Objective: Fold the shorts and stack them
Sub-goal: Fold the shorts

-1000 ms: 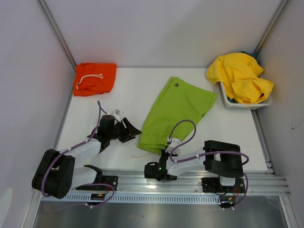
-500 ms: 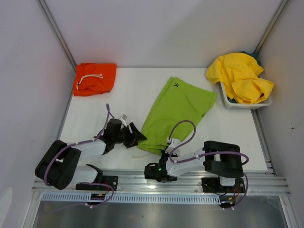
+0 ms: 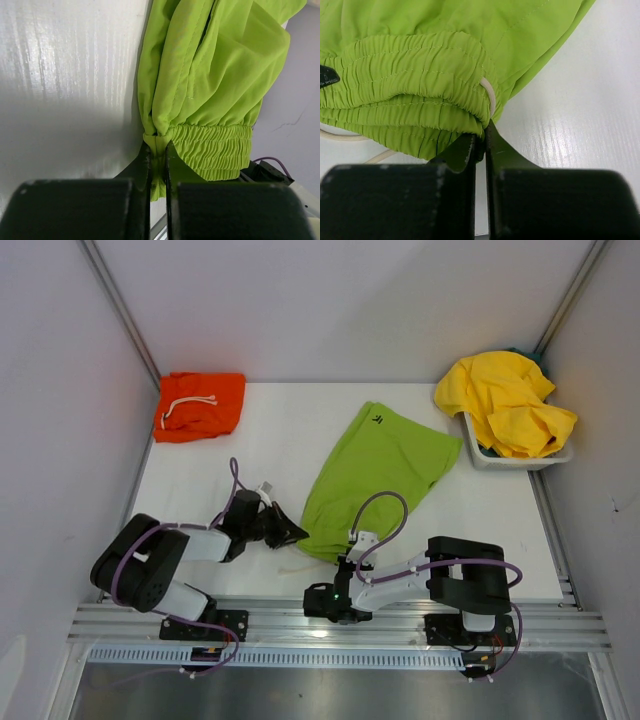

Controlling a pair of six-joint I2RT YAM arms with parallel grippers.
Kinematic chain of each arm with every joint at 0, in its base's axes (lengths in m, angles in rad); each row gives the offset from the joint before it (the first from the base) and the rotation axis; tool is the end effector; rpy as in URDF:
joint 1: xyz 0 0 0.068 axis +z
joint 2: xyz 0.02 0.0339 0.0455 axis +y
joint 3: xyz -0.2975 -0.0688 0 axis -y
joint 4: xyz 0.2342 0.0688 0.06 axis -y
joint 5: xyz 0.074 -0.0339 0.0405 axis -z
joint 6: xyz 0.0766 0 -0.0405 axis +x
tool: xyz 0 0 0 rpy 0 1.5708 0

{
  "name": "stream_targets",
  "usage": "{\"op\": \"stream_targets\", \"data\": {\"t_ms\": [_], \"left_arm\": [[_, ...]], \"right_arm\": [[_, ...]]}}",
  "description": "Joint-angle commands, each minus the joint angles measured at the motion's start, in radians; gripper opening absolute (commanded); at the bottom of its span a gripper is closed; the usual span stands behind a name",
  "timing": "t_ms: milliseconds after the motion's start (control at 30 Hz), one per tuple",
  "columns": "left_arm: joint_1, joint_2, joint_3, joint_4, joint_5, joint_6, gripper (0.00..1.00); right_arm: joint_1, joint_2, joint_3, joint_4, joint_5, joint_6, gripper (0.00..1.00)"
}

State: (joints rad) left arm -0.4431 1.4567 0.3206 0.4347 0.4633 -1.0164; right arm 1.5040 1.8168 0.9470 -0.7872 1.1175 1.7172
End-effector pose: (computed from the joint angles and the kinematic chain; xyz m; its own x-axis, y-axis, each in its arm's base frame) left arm 0.2094 -0.1373 0.1299 -0.8952 -0.4170 -0.1570 -0.1314 0.5836 -0.8013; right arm 0.0874 0.2749 0.1546 -0.4277 0.0975 -0.8986 0.1303 0.9904 0.0455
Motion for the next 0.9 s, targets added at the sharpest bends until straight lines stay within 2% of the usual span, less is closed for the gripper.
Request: {"op": "stream_targets", "data": {"t_ms": [0,67,100,167,200,233,333,533,700,800,833,867], "left_arm": [[-0.013,-0.013,0.040,-0.017,-0.023,0.016,0.00],[-0.003,-0.044,0.051,-0.066,-0.035,0.035,0.00],[0.007,-0.053,0.051,-0.076,-0.037,0.041,0.00],[0.023,-0.071,0.051,-0.099,-0.038,0.056,0.00],[0.038,-0.075,0.055,-0.105,-0.038,0.061,0.00],[0.047,-0.081,0.049,-0.114,-0.037,0.067,0.00],[0.081,-0.093,0.040,-0.128,-0.032,0.088,0.00],[0.110,-0.108,0.038,-0.143,-0.029,0.110,0.00],[0.150,-0.121,0.037,-0.159,-0.025,0.127,0.00],[0.176,-0.130,0.040,-0.172,-0.022,0.141,0.00],[0.179,-0.133,0.046,-0.183,-0.020,0.150,0.00],[0.181,-0.136,0.048,-0.189,-0.023,0.156,0.00]], "right_arm": [[-0.001,0.007,0.006,0.019,0.028,-0.001,0.11],[-0.004,0.000,-0.002,-0.003,0.036,0.005,0.21],[-0.004,-0.013,-0.007,-0.015,0.042,0.007,0.45],[-0.004,-0.028,-0.025,-0.026,0.053,0.025,0.58],[-0.004,-0.039,-0.028,-0.058,0.056,0.039,0.69],[-0.007,-0.043,-0.030,-0.078,0.057,0.056,0.72],[-0.005,-0.054,-0.019,-0.185,0.076,0.143,0.75],[-0.014,-0.063,-0.031,-0.260,0.067,0.241,0.75],[-0.019,-0.068,-0.053,-0.354,0.042,0.361,0.70],[-0.016,-0.093,-0.077,-0.307,0.031,0.357,0.69],[-0.019,-0.105,-0.095,-0.272,0.034,0.319,0.69],[-0.019,-0.117,-0.103,-0.224,0.038,0.203,0.72]]}}
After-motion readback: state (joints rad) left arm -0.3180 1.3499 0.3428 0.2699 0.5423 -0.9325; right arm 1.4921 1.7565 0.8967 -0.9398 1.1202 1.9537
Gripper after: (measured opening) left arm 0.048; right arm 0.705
